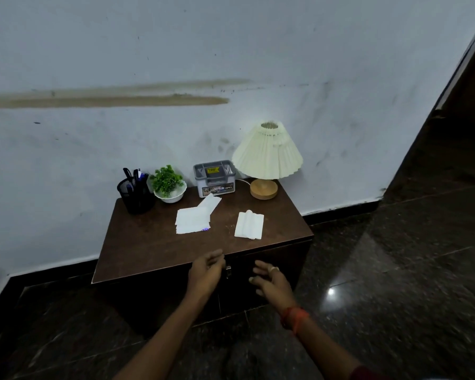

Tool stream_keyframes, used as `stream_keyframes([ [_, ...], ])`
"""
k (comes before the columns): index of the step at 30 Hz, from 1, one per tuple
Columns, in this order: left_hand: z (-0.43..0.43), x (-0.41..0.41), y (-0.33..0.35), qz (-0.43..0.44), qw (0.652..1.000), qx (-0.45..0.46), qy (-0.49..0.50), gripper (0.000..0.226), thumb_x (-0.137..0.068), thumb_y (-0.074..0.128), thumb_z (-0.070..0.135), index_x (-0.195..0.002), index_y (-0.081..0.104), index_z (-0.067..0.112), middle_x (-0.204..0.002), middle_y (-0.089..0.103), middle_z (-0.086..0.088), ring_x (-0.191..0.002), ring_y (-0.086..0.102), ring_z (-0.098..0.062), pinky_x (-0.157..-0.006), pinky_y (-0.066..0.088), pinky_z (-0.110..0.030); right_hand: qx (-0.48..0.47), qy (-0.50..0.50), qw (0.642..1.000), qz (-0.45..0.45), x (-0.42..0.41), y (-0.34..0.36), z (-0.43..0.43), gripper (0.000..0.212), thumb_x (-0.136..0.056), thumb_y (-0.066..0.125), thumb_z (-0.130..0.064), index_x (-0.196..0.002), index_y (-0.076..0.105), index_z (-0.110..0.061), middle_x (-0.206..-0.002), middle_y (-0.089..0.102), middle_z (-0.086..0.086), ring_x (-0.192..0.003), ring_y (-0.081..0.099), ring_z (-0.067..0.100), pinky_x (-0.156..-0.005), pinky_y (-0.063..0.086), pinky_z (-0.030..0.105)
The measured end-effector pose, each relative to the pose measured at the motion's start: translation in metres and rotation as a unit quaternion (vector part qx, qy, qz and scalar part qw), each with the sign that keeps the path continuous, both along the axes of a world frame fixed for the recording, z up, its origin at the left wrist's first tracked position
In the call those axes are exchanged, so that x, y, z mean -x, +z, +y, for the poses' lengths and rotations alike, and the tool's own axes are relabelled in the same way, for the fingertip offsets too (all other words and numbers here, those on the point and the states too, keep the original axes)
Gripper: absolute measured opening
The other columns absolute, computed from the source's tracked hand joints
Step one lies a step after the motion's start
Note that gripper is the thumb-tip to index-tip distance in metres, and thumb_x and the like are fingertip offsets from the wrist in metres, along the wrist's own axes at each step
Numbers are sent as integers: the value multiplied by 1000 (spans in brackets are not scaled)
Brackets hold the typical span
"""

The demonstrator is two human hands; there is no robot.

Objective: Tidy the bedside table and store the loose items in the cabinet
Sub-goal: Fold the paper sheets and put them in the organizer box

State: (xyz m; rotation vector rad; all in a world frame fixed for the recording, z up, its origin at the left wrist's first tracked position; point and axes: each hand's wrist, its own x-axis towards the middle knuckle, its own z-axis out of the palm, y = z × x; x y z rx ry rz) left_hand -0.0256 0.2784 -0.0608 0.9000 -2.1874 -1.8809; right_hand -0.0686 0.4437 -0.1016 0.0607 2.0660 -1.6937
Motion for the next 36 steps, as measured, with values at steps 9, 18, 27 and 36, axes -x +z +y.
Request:
stream_keyframes([
  [9, 0, 78, 24, -14, 993, 111, -34, 25, -89, 58, 17, -109, 72, 10, -112, 70, -6, -107, 62, -20, -90, 43, -24, 35, -103, 994, -8, 68, 27, -6, 17, -85, 62, -17, -101, 64, -24, -93, 70, 1, -88, 67, 10, -84, 56, 31],
  [18, -15, 129, 11, -84, 974, 205, -47, 22, -84, 66, 26, -84, 75, 5, -87, 74, -14, -89, 69, -30, -80, 49, -29, -40, -116, 992, 1, 123, 21, -17, 31, -60, 53, -35, -81, 70, -20, -98, 73, 9, -90, 65, 23, -98, 51, 44],
  [27, -11, 142, -1, -80, 959, 263, -70, 24, -77, 76, 28, -87, 78, 7, -92, 75, -11, -86, 68, -26, -71, 45, -28, -161, -63, 982, 80, 123, 47, -24, 22, -81, 55, -15, -94, 72, -10, -107, 70, 17, -104, 63, 32, -93, 48, 32],
  [36, -1, 144, 5, -114, 958, 261, -34, 37, -65, 80, 30, -89, 72, 4, -94, 71, -16, -90, 68, -32, -67, 49, -35, -261, -21, 953, 150, 118, 47, -36, 32, -79, 59, -18, -105, 67, -1, -109, 66, 17, -103, 61, 31, -85, 48, 28],
])
